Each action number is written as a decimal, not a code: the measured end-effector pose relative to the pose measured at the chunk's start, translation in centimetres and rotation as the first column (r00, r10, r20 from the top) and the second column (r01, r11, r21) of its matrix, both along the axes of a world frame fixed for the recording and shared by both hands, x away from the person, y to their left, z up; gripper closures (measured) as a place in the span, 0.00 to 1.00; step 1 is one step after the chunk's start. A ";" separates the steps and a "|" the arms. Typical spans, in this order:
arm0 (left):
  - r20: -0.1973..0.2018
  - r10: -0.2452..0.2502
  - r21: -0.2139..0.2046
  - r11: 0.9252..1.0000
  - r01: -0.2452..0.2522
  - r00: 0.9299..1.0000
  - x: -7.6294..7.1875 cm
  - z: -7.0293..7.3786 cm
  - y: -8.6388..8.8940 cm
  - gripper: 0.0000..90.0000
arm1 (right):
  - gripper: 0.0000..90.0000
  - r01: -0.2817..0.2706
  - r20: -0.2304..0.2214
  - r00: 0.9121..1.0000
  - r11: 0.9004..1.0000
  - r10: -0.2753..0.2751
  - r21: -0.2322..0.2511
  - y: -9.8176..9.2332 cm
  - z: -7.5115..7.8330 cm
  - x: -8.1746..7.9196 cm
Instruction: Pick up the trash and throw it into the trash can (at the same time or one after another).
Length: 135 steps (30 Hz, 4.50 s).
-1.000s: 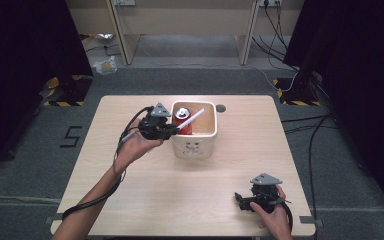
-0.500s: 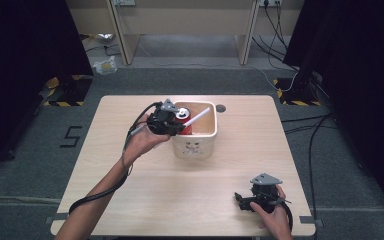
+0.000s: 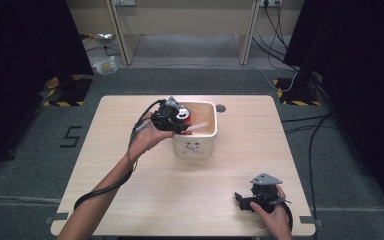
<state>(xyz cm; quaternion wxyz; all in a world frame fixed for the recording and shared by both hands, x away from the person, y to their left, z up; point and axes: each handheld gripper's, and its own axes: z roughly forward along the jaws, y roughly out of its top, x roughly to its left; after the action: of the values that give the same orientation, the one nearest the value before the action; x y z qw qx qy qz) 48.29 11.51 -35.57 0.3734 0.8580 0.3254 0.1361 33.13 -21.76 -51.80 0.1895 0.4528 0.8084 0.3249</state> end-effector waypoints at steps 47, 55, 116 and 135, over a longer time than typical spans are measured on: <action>0.074 0.135 -0.173 0.978 -0.120 0.988 -4.8 1.9 7.2 0.18 | 0.00 0.000 0.000 1.000 1.000 0.000 0.000 0.0 0.0 0.0; 0.081 0.146 -0.191 0.973 -0.128 0.986 -5.8 1.2 8.5 0.19 | 0.00 0.000 0.000 1.000 1.000 0.000 0.000 0.0 0.0 0.0; 0.069 0.174 -0.181 0.970 -0.159 0.982 -10.7 -11.5 12.1 0.18 | 0.00 0.005 -0.003 1.000 1.000 -0.005 -0.002 0.1 0.0 0.0; 0.070 0.165 -0.144 0.978 -0.154 0.984 -13.3 -14.4 12.2 0.19 | 0.00 0.005 -0.003 1.000 1.000 -0.005 -0.001 0.1 0.0 0.0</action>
<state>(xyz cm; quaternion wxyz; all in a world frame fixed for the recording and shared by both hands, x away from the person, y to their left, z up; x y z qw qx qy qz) 34.99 23.69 -49.93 0.4326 0.7950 0.3863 0.1779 33.10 -21.70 -51.77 0.1892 0.4551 0.8078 0.3232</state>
